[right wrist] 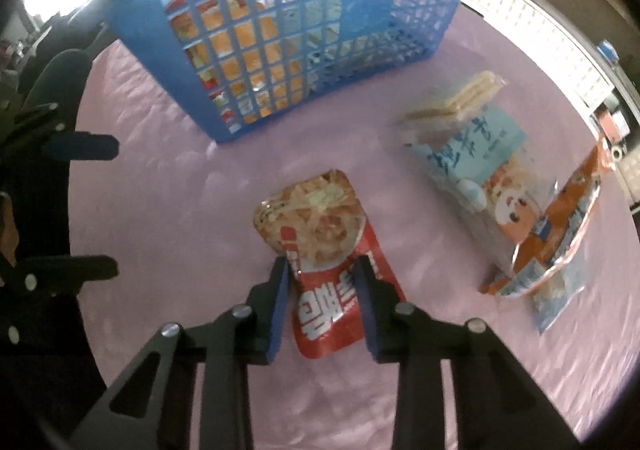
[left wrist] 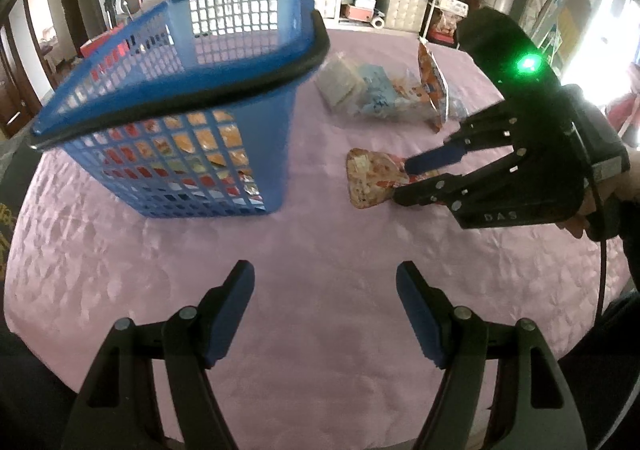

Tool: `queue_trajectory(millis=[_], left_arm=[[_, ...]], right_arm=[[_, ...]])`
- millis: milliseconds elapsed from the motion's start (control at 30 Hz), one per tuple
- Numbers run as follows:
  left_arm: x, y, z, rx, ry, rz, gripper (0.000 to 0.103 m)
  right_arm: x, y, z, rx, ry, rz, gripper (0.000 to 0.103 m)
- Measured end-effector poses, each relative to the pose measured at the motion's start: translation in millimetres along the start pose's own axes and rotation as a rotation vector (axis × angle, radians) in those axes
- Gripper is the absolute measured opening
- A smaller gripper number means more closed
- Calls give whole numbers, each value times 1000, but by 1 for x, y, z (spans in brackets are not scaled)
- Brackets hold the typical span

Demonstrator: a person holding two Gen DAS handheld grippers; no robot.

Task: Organize snacks
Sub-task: 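Grasp the red-and-white pouch with the right gripper, then grasp the orange cartoon snack bag with the left gripper while the right gripper holds the red pouch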

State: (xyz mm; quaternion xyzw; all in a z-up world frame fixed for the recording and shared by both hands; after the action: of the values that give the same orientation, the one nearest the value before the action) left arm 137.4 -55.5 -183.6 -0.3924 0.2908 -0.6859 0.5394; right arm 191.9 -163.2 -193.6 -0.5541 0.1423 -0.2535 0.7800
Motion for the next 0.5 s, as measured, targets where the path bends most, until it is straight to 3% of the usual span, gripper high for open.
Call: queue_trajectory(millis=[67,133,300,500], left_arm=[[1,-5,1,11,8,4,72],[1,-12,2,26,11,2,72],[3,-22,9,41,21,-32,72],[31,-18,30,51,103,-62,72]], right_arm=[[7,0,2,-2,53,23,24],[8,-4,-4,8,87,17,21],[12,-26,-33,63,206,-37,21],[39,-77,-84,184,383,-83,21]])
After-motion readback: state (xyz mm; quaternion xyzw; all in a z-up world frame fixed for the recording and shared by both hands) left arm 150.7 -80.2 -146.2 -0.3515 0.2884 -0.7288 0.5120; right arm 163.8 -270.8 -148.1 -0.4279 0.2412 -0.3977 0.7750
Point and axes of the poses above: each gripper's, at about its wrist camera, not at the fingertips, and y roughly the way its jaws point, x to its right, z to its top, the point moved 2 cm from there along y, roughly the way its jaws point, and after that the axes turned 11 degrees about -z, right-handed, at the moved point
